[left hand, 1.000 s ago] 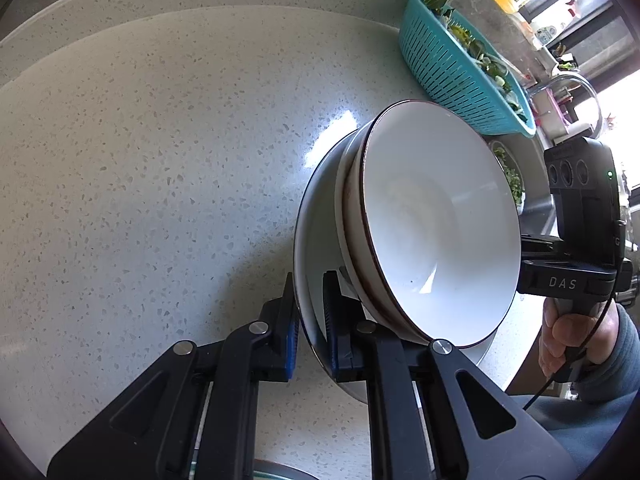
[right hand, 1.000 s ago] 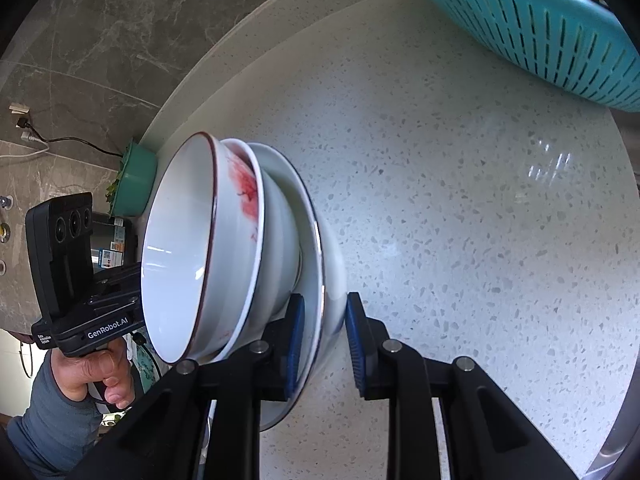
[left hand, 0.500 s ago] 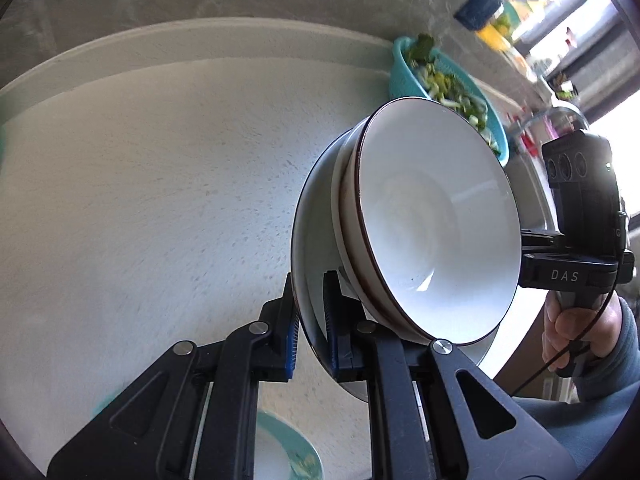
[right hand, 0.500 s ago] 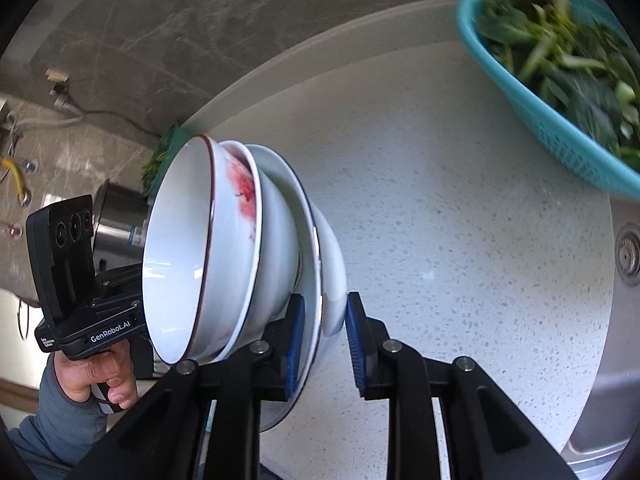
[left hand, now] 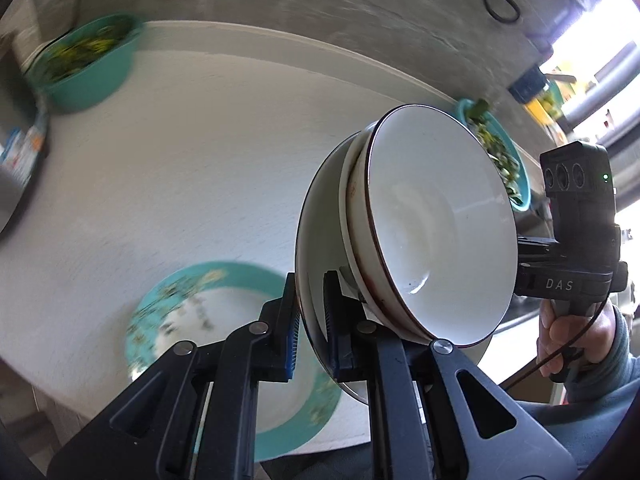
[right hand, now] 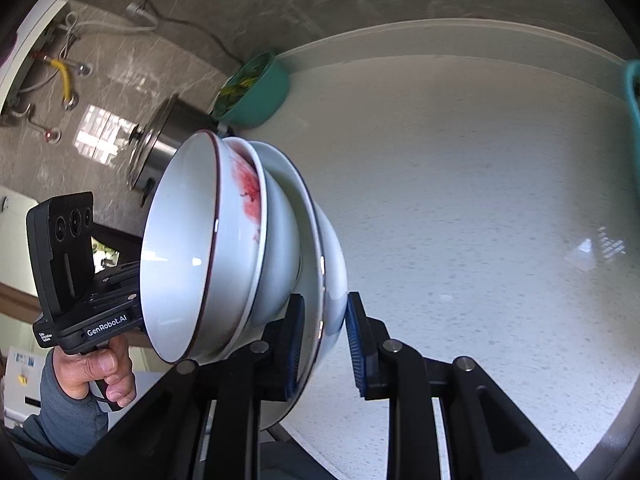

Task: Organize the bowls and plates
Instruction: 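Carry the nested bowl stack with both grippers onto the teal floral plate stack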

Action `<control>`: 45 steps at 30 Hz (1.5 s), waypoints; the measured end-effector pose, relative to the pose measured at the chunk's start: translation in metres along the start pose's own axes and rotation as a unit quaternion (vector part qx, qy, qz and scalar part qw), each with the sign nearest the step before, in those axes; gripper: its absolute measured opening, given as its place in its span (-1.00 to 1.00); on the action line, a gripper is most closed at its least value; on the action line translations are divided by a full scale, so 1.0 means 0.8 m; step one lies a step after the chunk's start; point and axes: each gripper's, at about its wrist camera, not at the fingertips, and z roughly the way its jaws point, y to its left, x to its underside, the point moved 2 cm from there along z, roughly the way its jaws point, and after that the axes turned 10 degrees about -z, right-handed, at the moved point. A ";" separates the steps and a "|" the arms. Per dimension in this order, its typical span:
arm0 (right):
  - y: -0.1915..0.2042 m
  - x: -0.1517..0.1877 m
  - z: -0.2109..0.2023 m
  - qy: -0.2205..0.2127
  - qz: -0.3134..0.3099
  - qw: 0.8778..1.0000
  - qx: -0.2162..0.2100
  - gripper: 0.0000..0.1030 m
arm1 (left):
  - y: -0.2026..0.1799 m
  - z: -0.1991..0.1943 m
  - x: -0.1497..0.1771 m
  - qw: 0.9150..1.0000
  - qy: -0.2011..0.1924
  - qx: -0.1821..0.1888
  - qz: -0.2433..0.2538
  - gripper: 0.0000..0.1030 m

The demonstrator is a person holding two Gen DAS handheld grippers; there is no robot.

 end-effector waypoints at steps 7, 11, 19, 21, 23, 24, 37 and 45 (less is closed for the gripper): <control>0.061 -0.006 0.061 0.017 -0.011 1.000 -0.006 -0.50 | 0.089 -0.033 0.019 1.000 -0.005 0.001 -0.025 -0.82; 0.083 0.007 0.089 0.016 0.012 1.000 -0.004 -0.50 | 0.128 -0.037 0.030 1.000 0.009 0.005 -0.009 -0.82; 0.097 0.042 0.128 0.016 0.059 0.998 0.026 -0.50 | 0.167 -0.010 0.052 0.998 0.051 0.023 0.026 -0.84; 0.098 0.049 0.135 0.016 0.070 0.997 0.031 -0.50 | 0.174 -0.002 0.059 0.997 0.058 0.028 0.033 -0.84; 0.095 0.056 0.141 0.016 0.080 0.996 0.037 -0.50 | 0.179 0.008 0.065 0.997 0.066 0.030 0.040 -0.84; 0.094 0.060 0.144 0.016 0.084 0.996 0.039 -0.50 | 0.180 0.013 0.068 0.996 0.068 0.030 0.044 -0.85; 0.083 0.074 0.166 0.016 0.094 0.994 0.059 -0.51 | 0.182 0.066 0.072 0.995 0.079 0.027 0.051 -0.87; 0.083 0.075 0.175 0.011 0.098 0.993 0.062 -0.51 | 0.192 0.078 0.077 0.995 0.079 0.029 0.050 -0.87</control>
